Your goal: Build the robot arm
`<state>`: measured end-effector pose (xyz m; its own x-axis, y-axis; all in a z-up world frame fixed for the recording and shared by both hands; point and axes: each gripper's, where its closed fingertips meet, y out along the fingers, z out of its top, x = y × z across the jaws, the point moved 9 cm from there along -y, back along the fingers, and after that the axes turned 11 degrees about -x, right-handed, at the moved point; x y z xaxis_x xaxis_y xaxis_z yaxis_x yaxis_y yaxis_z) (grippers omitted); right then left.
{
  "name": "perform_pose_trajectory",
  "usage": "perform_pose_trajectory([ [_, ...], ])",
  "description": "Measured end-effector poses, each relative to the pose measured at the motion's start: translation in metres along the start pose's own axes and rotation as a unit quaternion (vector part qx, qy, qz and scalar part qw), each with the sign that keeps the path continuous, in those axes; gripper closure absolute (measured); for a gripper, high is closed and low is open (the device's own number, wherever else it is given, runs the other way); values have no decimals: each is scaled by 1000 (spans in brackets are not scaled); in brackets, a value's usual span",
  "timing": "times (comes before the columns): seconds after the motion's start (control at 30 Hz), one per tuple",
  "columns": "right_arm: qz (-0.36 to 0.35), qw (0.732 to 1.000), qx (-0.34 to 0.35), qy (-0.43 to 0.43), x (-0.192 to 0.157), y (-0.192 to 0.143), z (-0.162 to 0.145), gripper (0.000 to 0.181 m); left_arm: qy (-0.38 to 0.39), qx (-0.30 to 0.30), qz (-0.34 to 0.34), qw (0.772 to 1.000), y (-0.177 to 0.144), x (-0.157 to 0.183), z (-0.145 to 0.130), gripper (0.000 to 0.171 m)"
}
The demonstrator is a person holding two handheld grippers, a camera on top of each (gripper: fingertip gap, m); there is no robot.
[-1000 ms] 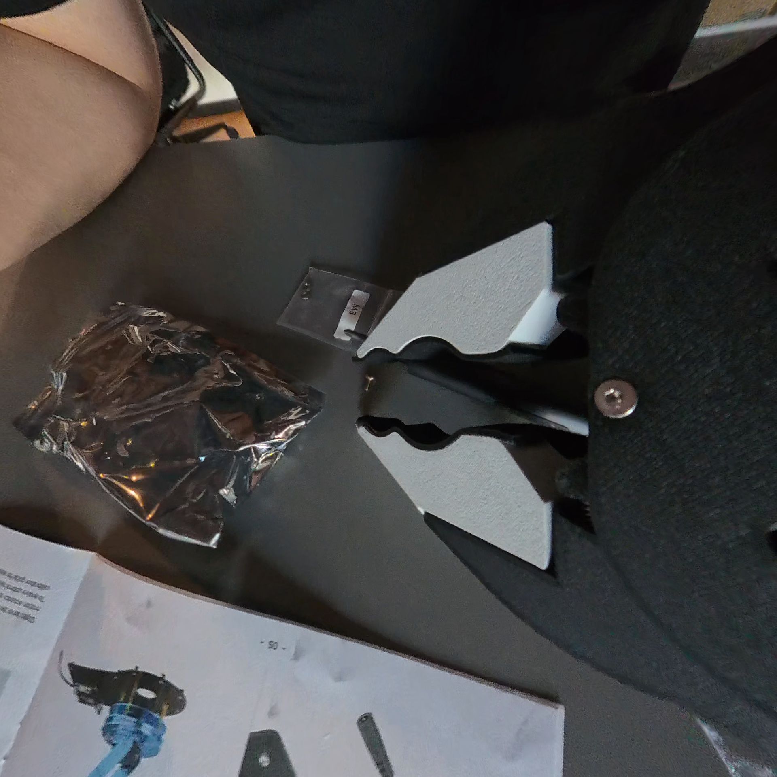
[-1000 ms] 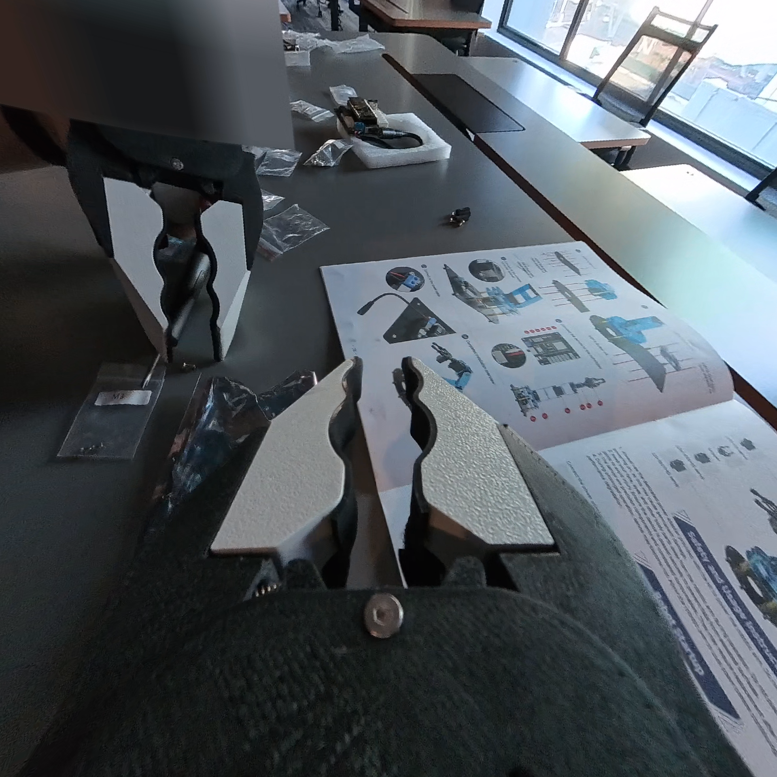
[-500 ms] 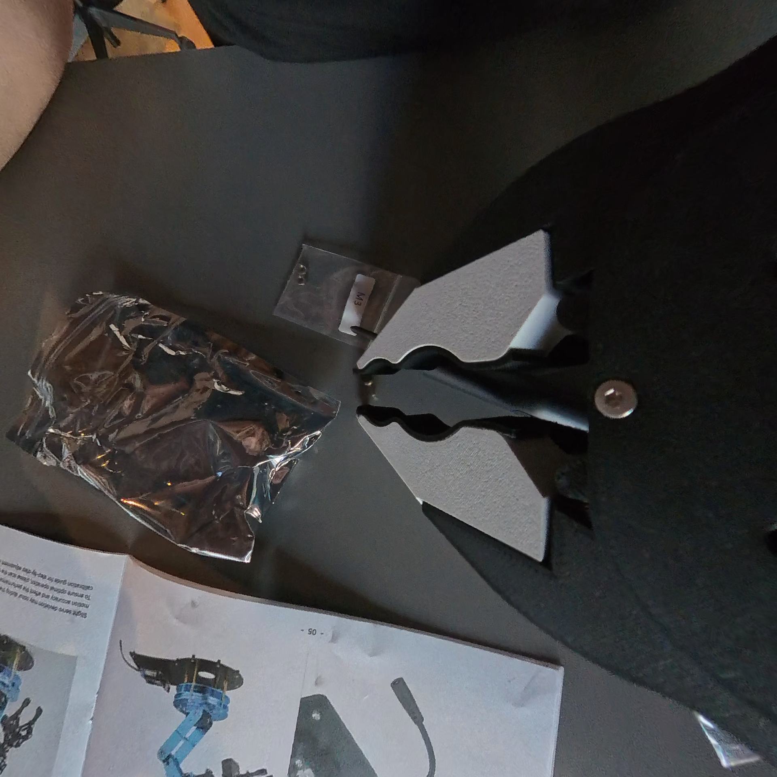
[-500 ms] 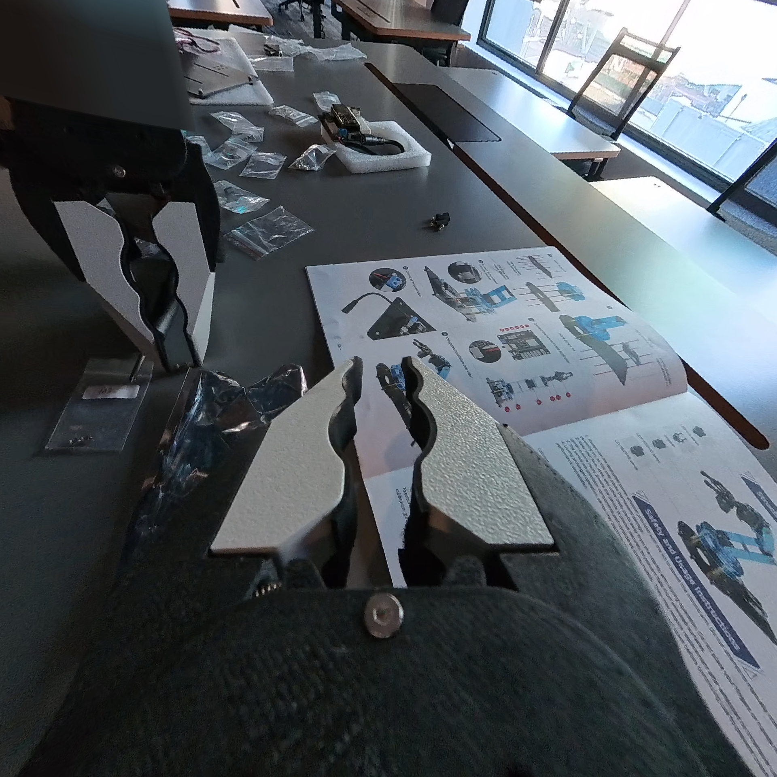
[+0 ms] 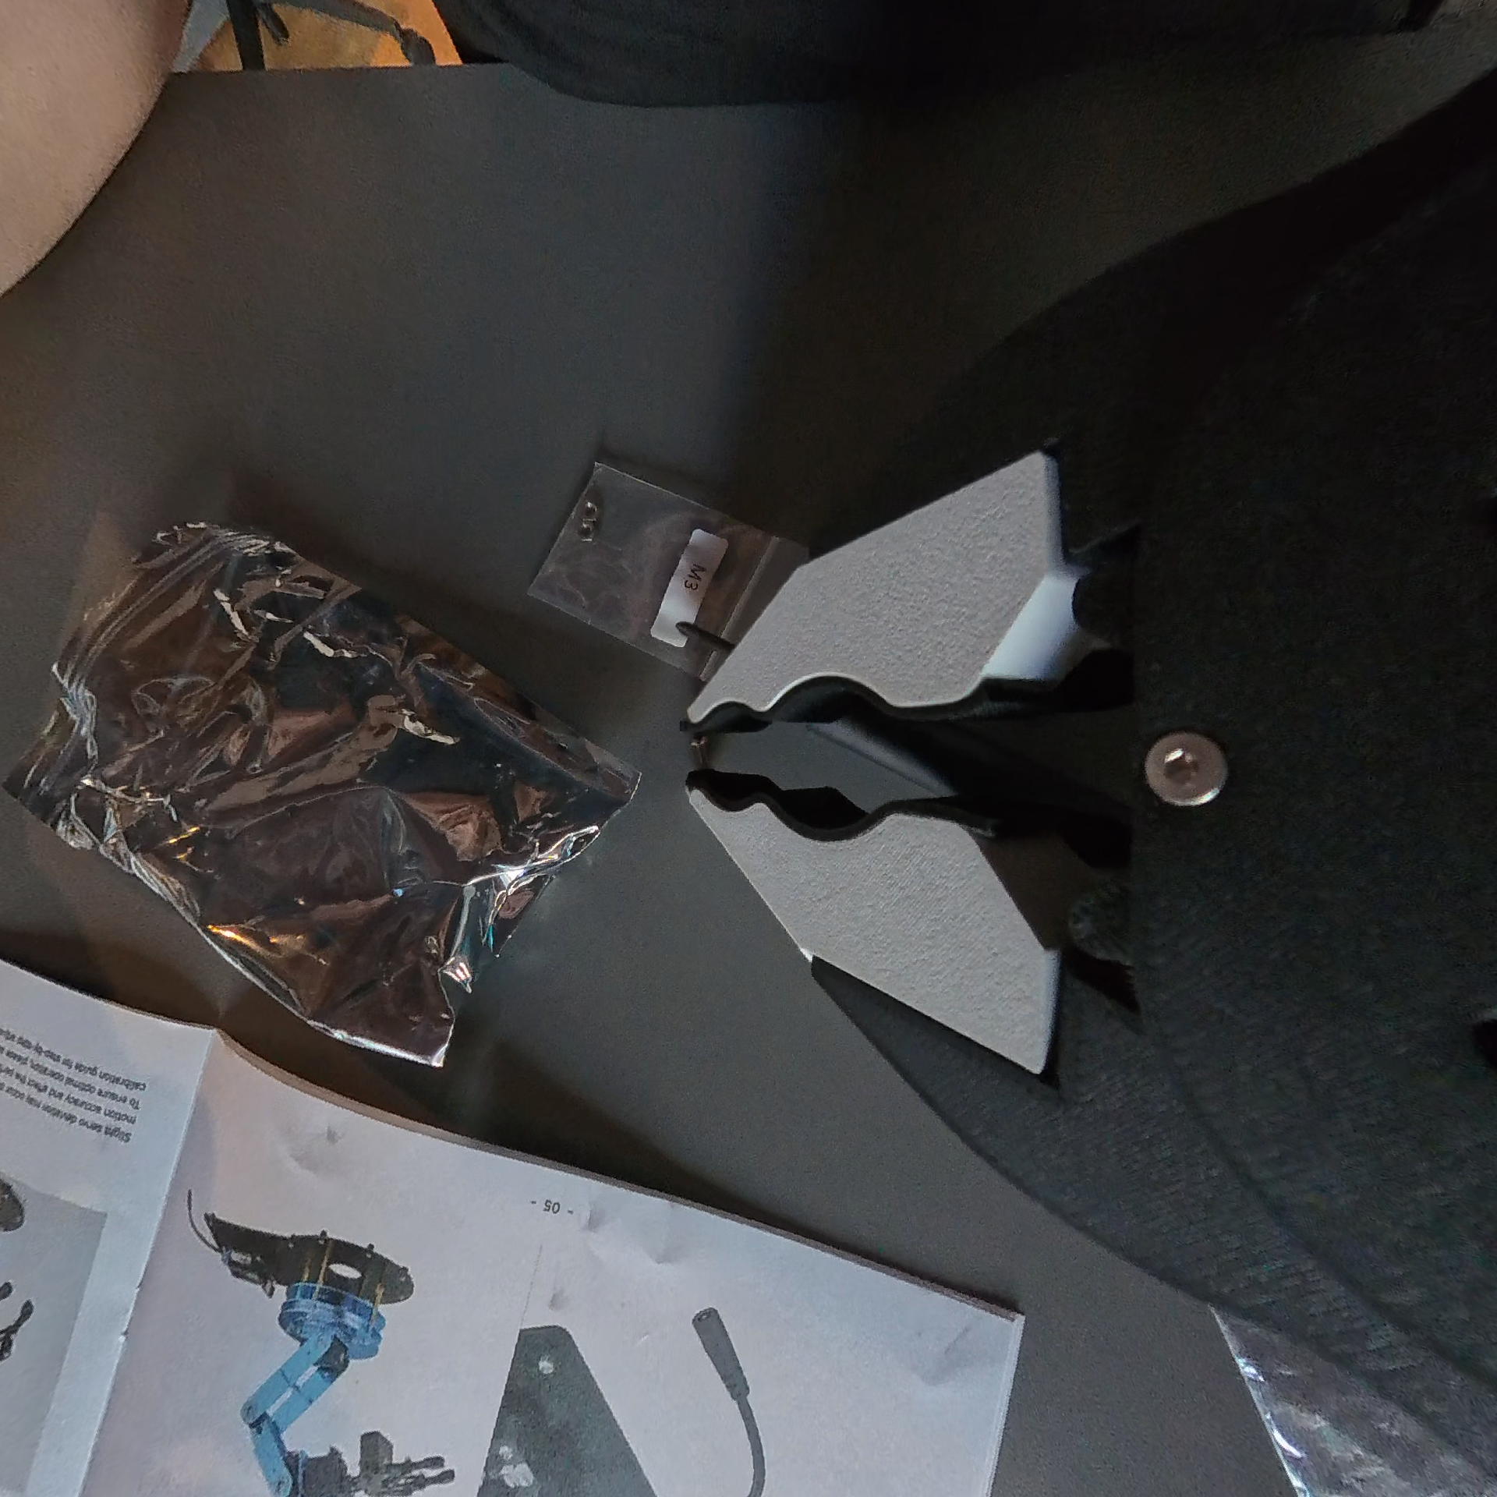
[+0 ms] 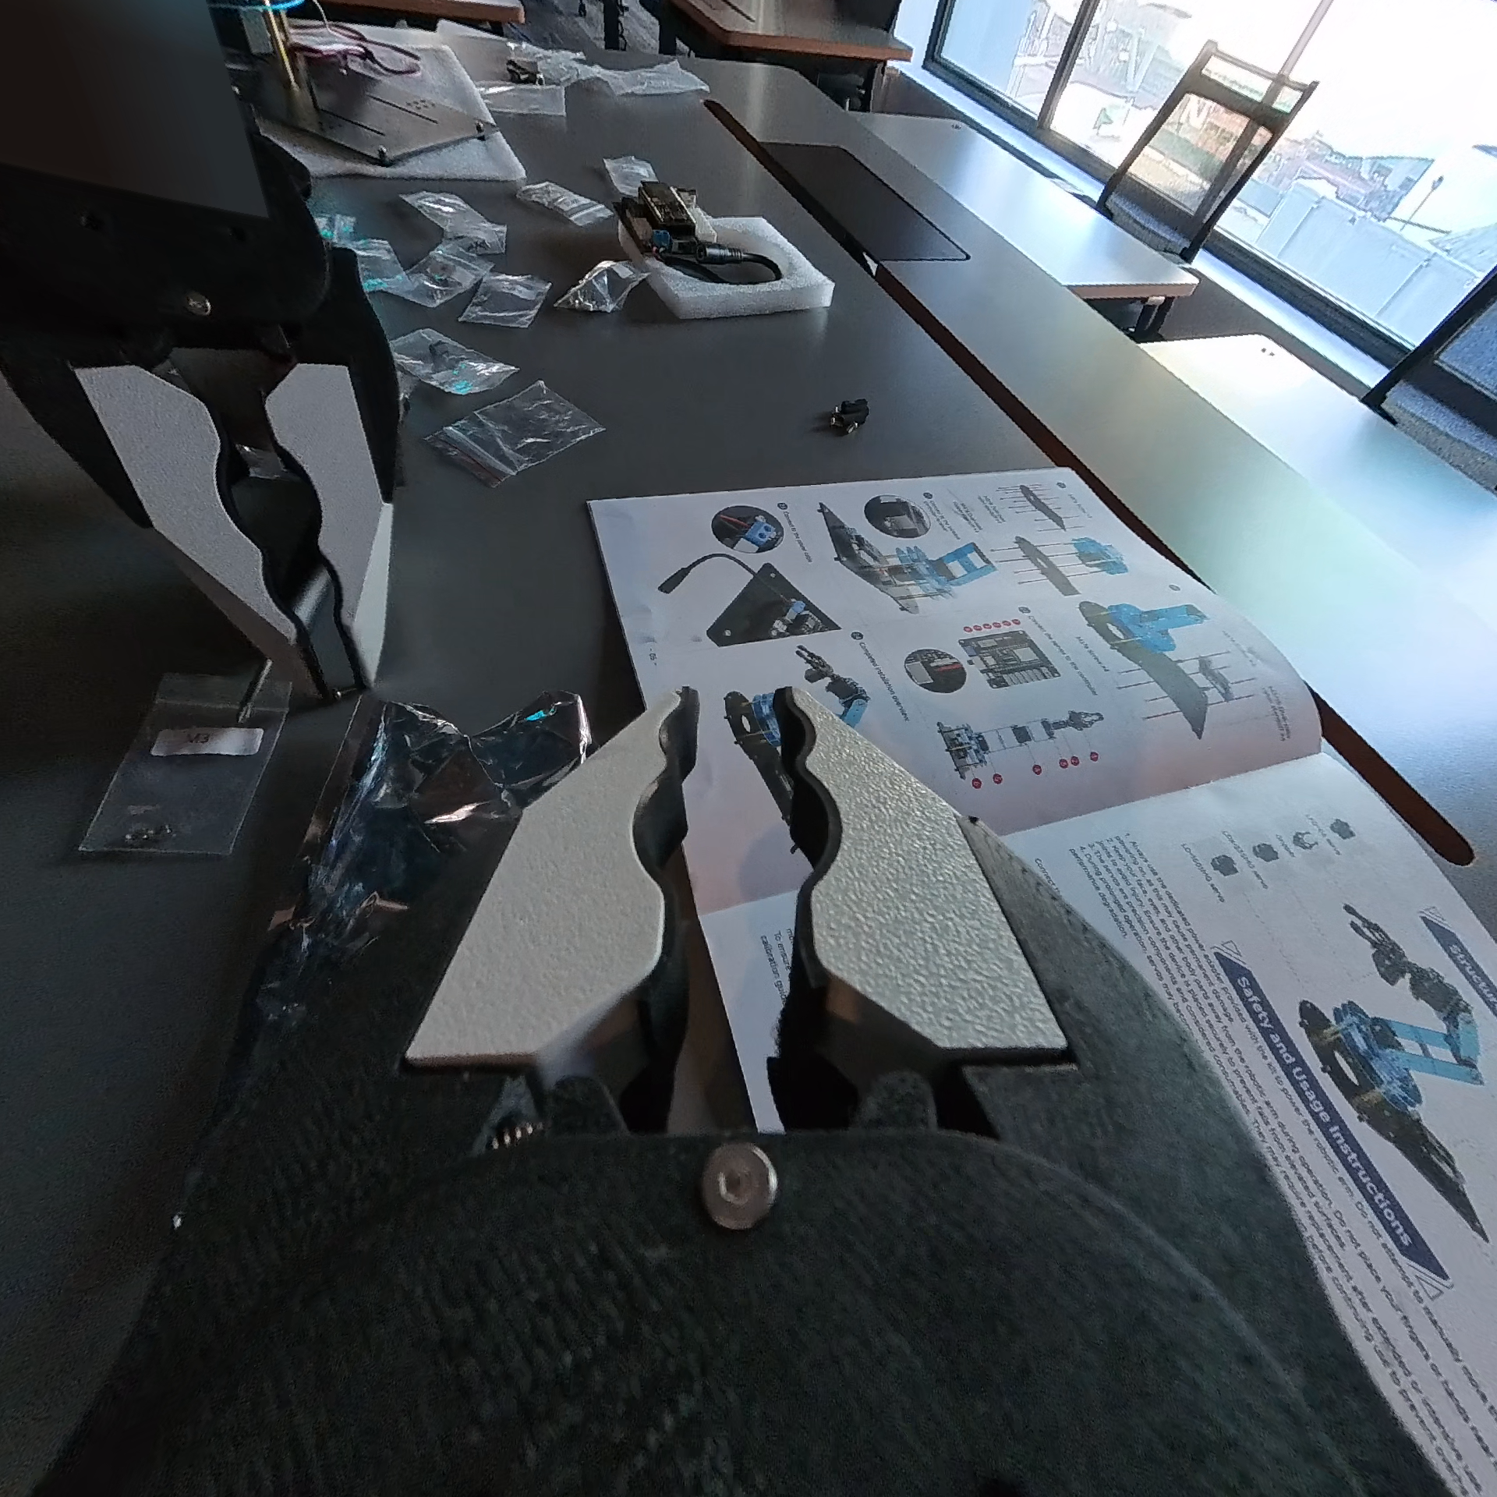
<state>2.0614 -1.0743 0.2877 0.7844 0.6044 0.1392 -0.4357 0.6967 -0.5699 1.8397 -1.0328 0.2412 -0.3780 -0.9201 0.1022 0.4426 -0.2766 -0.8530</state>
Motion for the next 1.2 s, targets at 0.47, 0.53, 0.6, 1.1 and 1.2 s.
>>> perform_pose_trajectory([
  [0.47,-61,997,29,30,19,-18,-10,162,-18,12,28,999,-4,-13,-4,166],
  [0.53,-79,995,39,40,23,-21,-12,162,-26,16,29,999,-8,-17,-5,166],
  [0.6,-108,992,37,47,28,-22,-14,162,-38,21,21,999,-10,-18,-6,166],
  [1.1,-286,948,79,116,54,-15,-40,163,-74,7,-3,997,-12,-31,-14,166],
  [1.2,-287,947,77,123,56,-16,-42,163,-79,11,-11,997,-11,-32,-14,166],
])
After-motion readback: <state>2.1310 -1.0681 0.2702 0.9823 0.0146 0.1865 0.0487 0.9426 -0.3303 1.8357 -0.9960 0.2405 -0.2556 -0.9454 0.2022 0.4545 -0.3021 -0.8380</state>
